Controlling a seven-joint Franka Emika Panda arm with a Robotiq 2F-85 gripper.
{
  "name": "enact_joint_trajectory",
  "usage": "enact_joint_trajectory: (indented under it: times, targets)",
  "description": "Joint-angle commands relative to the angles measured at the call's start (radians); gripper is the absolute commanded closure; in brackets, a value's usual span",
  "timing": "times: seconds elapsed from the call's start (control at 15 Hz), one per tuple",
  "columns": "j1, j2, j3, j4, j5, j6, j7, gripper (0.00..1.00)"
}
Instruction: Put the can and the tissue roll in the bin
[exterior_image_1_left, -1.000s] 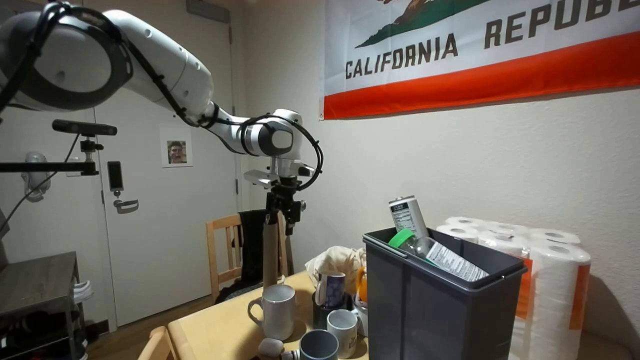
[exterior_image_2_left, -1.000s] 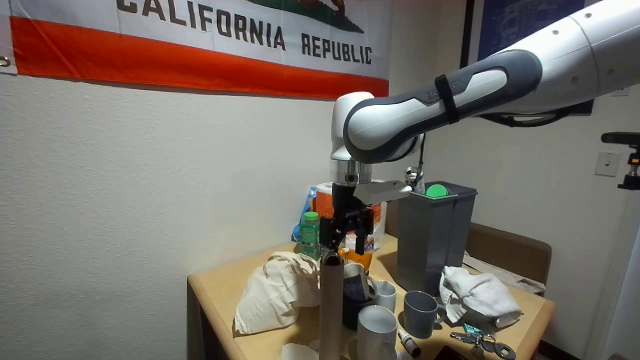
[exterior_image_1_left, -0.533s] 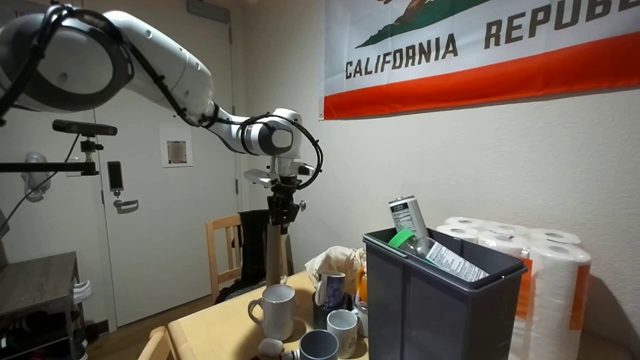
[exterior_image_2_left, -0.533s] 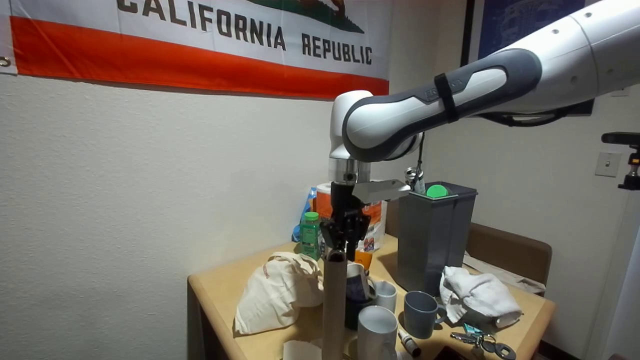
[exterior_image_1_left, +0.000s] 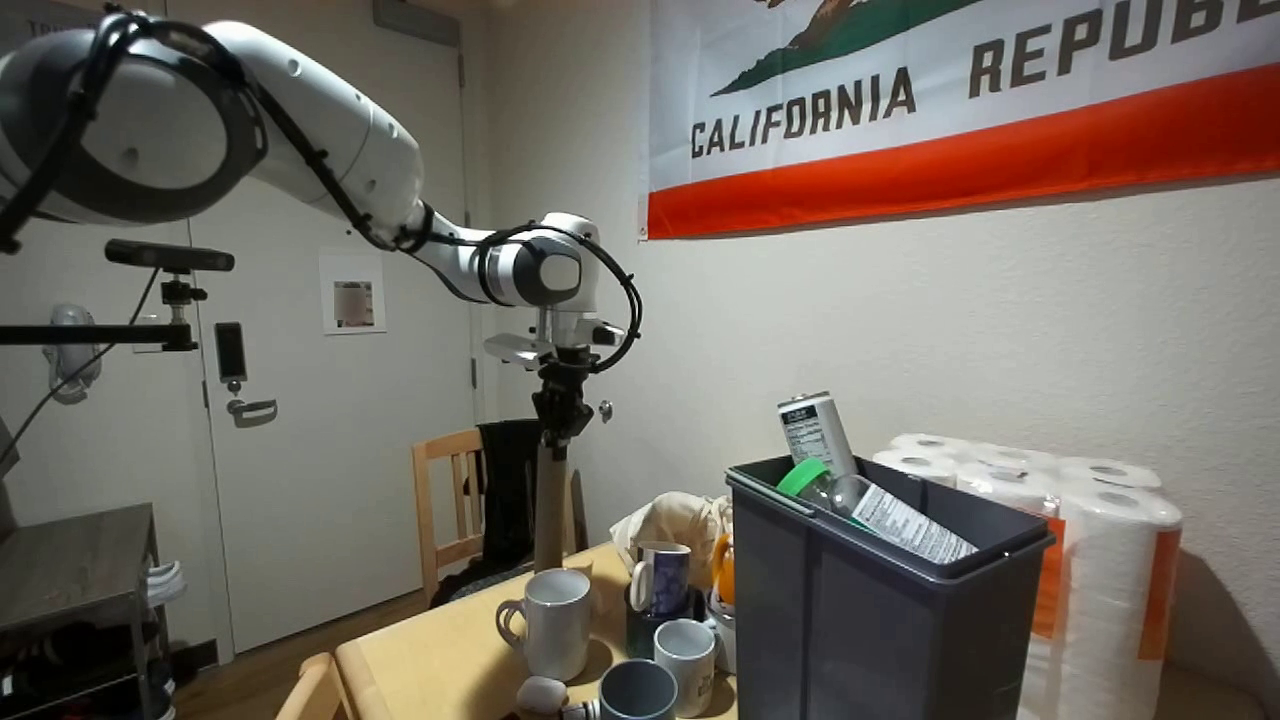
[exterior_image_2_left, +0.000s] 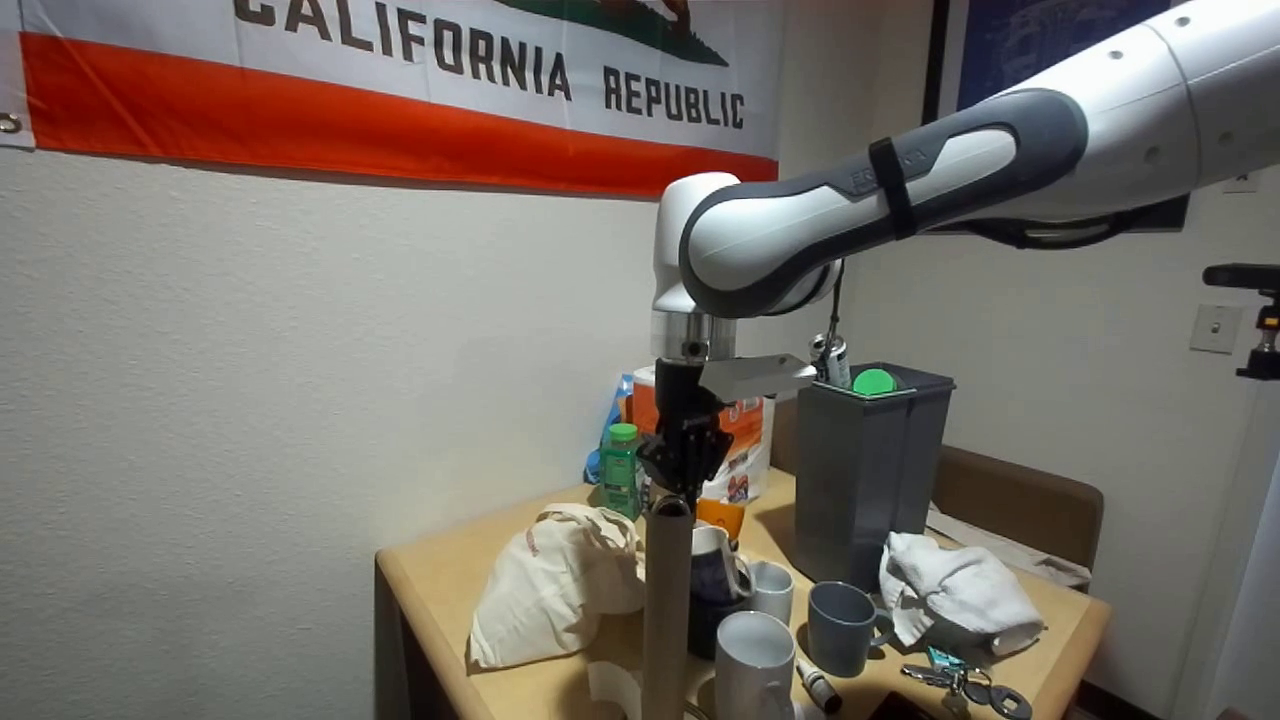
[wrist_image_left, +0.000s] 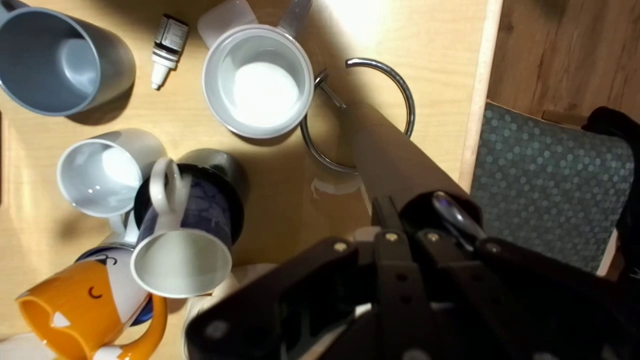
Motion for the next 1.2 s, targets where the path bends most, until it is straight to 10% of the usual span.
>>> enact_joint_trajectory:
  times: [0.0,1.13]
  targets:
    - [0.003,0.0,-0.001,0.04,-0.001,-0.042,-0.026,1.0]
    - [0.11,-0.031,0.003,0.429,-0.175,-0.449,-0.018,1.0]
